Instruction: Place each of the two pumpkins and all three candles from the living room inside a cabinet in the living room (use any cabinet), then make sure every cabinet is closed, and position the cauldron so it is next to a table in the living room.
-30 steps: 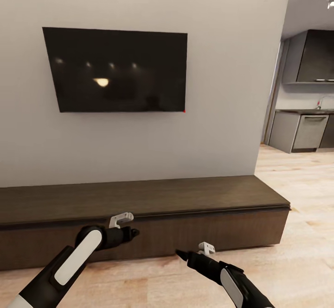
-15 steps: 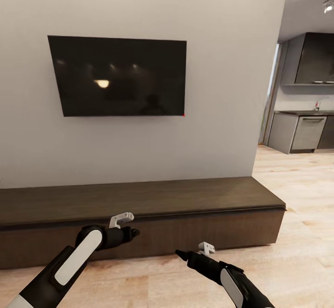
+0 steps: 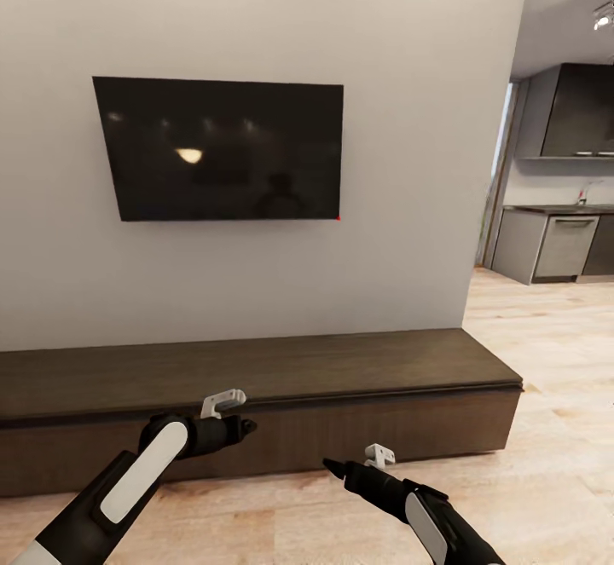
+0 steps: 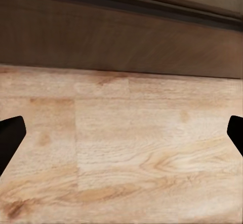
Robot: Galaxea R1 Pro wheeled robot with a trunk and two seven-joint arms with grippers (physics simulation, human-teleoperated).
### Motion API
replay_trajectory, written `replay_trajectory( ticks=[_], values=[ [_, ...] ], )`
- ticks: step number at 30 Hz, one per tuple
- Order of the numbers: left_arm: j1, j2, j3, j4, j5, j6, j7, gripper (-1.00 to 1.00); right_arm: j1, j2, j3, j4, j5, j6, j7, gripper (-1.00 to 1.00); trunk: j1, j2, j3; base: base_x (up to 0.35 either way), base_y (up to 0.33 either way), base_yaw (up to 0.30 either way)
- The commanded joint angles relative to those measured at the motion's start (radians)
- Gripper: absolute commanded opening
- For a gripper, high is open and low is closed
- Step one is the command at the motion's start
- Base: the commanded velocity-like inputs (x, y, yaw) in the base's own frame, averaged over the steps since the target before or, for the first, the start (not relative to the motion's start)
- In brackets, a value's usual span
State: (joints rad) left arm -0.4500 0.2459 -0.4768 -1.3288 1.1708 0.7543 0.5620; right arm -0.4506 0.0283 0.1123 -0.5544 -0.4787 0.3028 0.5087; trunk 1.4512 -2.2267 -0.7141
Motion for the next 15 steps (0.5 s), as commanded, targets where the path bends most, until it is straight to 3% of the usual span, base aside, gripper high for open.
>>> replay_trajectory(
  ticks=[1, 6, 15],
  values=[
    [-0.001, 0.0, -0.003, -0.001, 0.01, -0.001, 0.01, 1.0, 0.0, 0.0, 0.001, -0.001, -0.009, 0.007, -0.001, 1.0, -0.005, 0.007, 0.002, -0.258, 0.095, 0.0],
    [-0.001, 0.0, -0.003, -0.001, 0.011, -0.001, 0.01, 1.0, 0.0, 0.0, 0.001, 0.0, -0.009, 0.007, -0.001, 1.0, -0.024, 0.042, 0.018, -0.178, 0.06, 0.0],
    [-0.001, 0.0, -0.003, -0.001, 0.011, -0.001, 0.01, 1.0, 0.0, 0.0, 0.001, 0.001, -0.01, -0.007, -0.002, 1.0, -0.058, 0.105, 0.046, -0.018, 0.005, 0.0]
  ],
)
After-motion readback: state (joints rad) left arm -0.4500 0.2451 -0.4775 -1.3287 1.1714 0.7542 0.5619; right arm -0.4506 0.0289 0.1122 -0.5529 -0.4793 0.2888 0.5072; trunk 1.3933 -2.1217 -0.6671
